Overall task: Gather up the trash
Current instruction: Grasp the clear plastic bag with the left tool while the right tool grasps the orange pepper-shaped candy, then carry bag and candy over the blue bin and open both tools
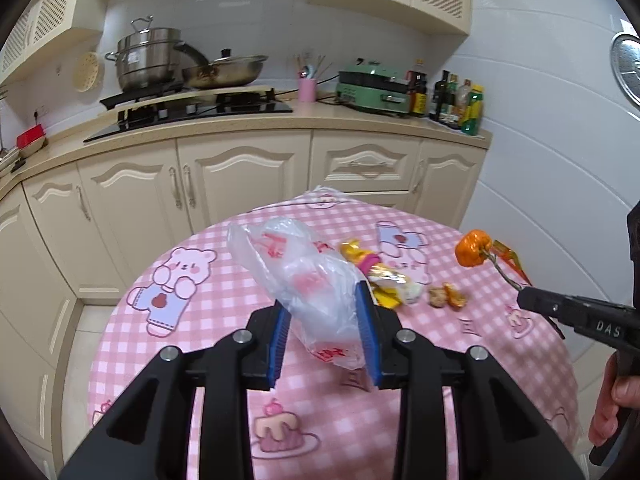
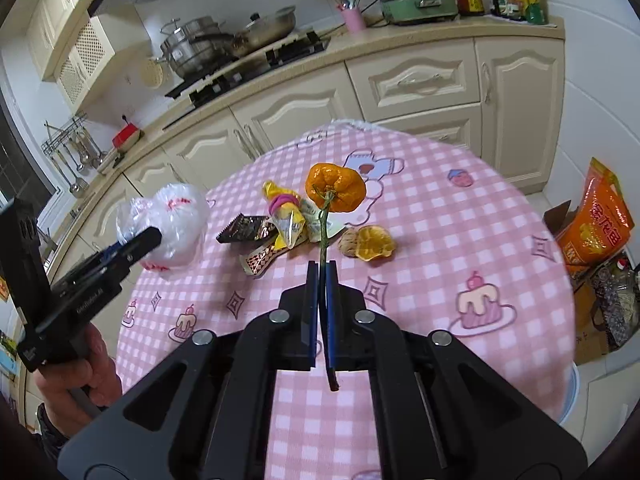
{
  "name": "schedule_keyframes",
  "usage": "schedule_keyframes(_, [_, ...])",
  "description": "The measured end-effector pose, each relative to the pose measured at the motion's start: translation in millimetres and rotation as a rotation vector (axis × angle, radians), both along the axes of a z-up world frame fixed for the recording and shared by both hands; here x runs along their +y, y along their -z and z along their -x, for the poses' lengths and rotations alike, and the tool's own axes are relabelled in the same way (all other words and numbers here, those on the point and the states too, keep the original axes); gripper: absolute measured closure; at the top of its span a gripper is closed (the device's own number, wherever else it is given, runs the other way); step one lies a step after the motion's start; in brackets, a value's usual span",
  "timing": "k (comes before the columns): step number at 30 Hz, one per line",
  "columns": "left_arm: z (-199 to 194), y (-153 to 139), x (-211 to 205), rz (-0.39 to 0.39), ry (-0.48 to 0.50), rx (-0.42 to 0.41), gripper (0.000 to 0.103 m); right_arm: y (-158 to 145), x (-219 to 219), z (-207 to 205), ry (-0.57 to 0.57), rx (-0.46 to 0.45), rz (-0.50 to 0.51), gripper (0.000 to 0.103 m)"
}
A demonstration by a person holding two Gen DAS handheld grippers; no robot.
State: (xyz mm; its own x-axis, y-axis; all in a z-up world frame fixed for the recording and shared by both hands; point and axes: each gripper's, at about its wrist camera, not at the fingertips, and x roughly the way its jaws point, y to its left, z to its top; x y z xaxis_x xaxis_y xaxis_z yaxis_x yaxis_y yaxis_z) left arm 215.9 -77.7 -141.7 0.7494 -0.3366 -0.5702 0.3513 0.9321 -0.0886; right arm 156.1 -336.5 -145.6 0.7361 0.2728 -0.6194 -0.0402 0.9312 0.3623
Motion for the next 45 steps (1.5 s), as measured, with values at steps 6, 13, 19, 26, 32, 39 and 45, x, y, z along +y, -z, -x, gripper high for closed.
schedule_keyframes(6, [20.7, -12.6, -28.9, -0.002, 0.073, -0.026, 0.072, -13.4, -22.0, 22.2, 0.046, -0.040, -0.008, 0.099])
schedule_keyframes(13, [49.0, -27.8, -88.2, 0.000, 0.214, -0.050, 0.072, -31.5, -79.1, 72.1, 0.163, -0.101, -0.016, 0.099])
schedule_keyframes(19, [75.3, -33.7, -164.7, 0.012, 0.394, -0.034, 0.072, -27.9, -154.2, 132.4, 0.342, -0.109, -0.012, 0.099])
schedule_keyframes(26, [113.6, -12.2, -271.2, -0.039, 0.613, 0.028, 0.072, 13.8, -246.1, 208.2, 0.590, -0.017, -0.050, 0.099])
schedule_keyframes(32, [138.7, 31.3, -354.7, -0.130, 0.769, 0.144, 0.072, 71.0, -295.6, 243.7, 0.706, 0.095, -0.120, 0.099])
schedule_keyframes(39, [147.2, 90.3, -428.0, -0.279, 0.847, 0.274, 0.072, 126.8, -319.8, 239.6, 0.713, 0.185, -0.201, 0.099])
schedule_keyframes(45, [143.3, 137.6, -468.4, -0.384, 0.864, 0.373, 0.072, 160.8, -334.9, 219.1, 0.703, 0.245, -0.260, 0.099])
